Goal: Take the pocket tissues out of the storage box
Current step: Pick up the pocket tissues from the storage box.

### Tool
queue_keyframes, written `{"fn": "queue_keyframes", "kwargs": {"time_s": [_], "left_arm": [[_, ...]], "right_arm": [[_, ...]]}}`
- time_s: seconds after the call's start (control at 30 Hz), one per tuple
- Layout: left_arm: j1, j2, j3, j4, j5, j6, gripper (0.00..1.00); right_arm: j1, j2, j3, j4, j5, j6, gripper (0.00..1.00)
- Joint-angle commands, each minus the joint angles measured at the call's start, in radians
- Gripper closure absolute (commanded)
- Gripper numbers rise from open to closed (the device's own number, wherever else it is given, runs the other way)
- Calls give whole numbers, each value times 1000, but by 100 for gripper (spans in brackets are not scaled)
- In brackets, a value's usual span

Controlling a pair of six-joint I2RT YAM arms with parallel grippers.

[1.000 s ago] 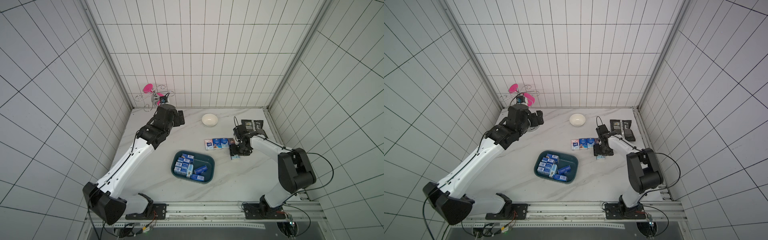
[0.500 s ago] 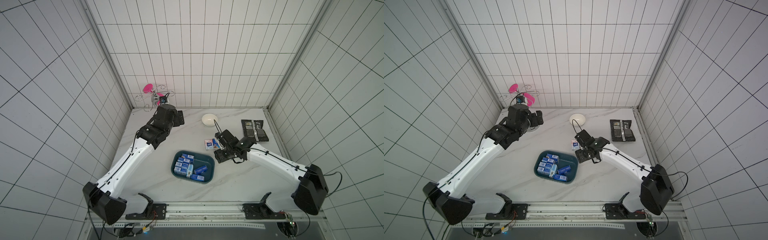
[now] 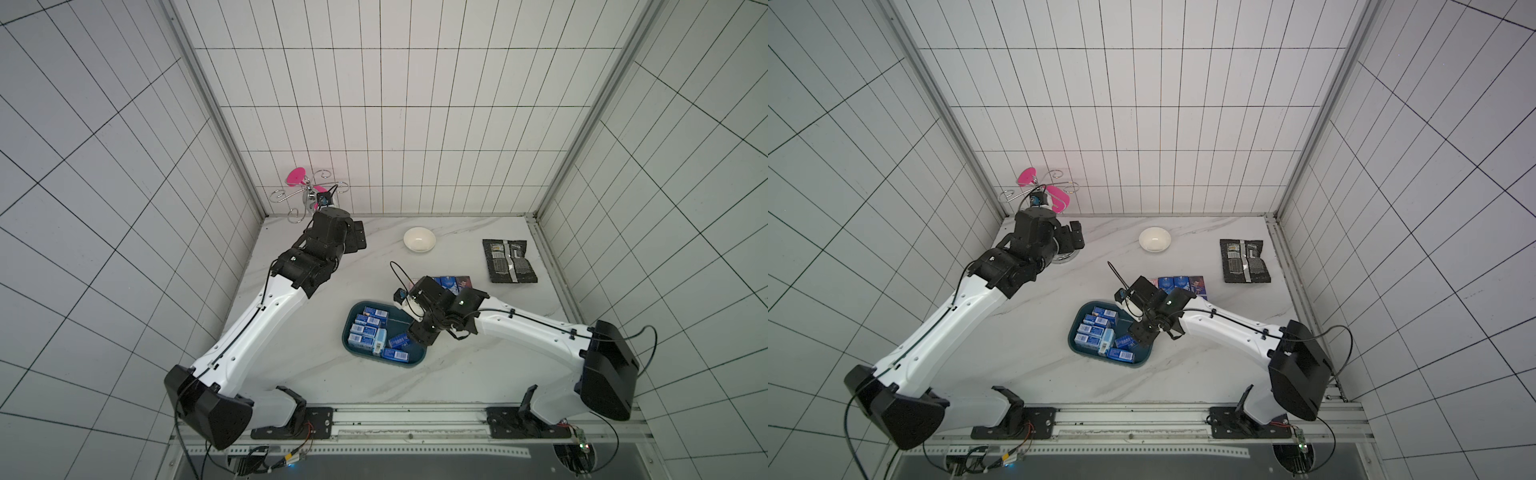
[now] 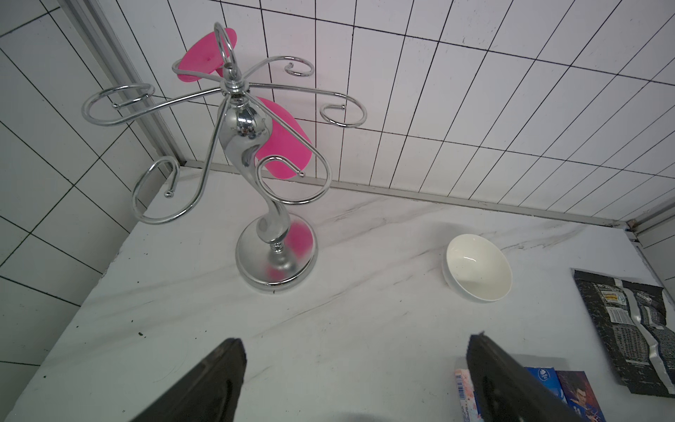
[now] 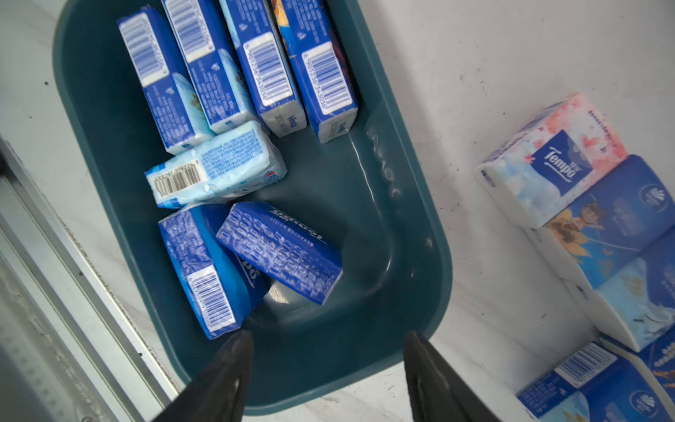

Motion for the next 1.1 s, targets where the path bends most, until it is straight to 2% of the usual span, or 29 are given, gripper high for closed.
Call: {"fn": "queue_keyframes", "kwargs": {"time_s": [0.0, 0.73, 0.9, 1.07], "left_arm": [[10, -14, 31, -16, -12, 14, 2], [14, -23, 22, -4, -7, 17, 2], [18, -30, 21, -8, -5, 19, 2], [19, -40, 10, -4, -6, 17, 2]], "right_arm": [[8, 28, -11, 10, -2, -84, 30], [55, 245, 103, 22, 41, -162, 31], [55, 270, 116, 26, 17, -174, 38], [55, 263, 104, 35, -28, -185, 55]]}}
